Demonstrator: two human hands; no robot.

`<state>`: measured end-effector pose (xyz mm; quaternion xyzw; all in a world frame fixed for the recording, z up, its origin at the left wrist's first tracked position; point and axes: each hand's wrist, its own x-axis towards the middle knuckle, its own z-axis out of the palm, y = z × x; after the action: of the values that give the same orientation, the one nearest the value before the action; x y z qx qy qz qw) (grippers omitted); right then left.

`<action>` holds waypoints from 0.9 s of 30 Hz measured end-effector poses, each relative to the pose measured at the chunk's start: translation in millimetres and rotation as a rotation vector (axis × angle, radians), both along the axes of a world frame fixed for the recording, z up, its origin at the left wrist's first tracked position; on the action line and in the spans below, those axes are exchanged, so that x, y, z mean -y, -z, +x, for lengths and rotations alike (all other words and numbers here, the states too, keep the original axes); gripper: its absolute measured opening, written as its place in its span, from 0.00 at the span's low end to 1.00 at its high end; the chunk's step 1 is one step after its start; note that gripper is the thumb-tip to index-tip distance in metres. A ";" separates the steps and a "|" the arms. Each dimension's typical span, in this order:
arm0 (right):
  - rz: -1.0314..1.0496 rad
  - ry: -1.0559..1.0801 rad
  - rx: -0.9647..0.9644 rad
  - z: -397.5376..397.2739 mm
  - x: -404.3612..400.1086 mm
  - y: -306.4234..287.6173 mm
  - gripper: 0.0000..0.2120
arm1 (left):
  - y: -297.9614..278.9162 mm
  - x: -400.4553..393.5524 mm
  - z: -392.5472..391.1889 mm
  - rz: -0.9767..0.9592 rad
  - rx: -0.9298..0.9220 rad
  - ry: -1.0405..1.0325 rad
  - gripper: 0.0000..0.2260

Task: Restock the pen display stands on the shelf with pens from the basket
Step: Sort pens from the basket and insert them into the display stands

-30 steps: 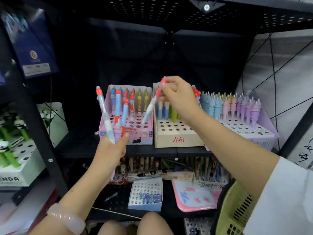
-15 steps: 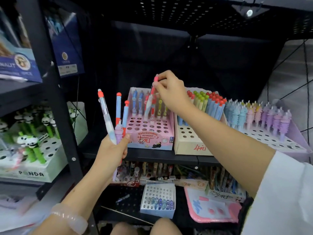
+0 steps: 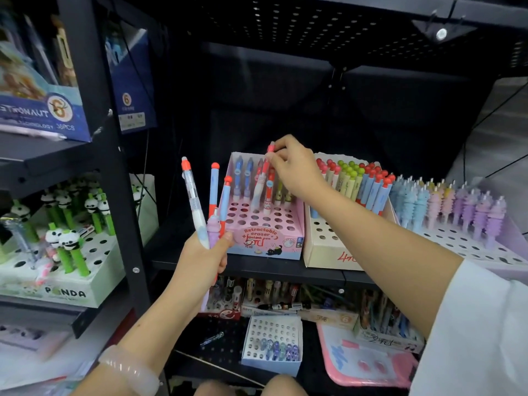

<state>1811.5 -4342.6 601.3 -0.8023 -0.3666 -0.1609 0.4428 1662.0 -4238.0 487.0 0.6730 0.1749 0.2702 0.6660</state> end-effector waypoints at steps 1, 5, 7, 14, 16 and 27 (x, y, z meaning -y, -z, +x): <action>-0.001 0.003 0.012 -0.2 -1.0 -0.7 0.01 | -0.6 -0.3 -0.5 0.000 -0.001 -0.001 0.07; -0.046 0.011 0.015 0.2 -3.5 -0.6 0.04 | -6.8 -3.3 -2.1 0.009 -0.003 -0.002 0.08; -0.140 0.022 0.001 -0.1 -4.3 3.3 0.07 | -10.5 -4.8 -2.7 0.017 0.004 -0.003 0.08; -0.323 0.130 0.095 1.2 -9.6 15.0 0.09 | -16.5 -3.6 -5.4 0.032 0.001 0.005 0.08; -0.352 0.143 0.083 1.7 -10.5 14.6 0.10 | -16.5 -2.9 -6.3 0.029 -0.005 0.008 0.08; 0.033 -0.290 -0.381 -50.0 -3.7 5.8 0.05 | -26.4 13.0 -4.5 0.043 -0.008 0.048 0.08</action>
<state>1761.5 -4338.9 595.5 -0.7496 -0.3852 0.0529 0.5356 1657.6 -4251.0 513.4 0.6921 0.1555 0.2552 0.6571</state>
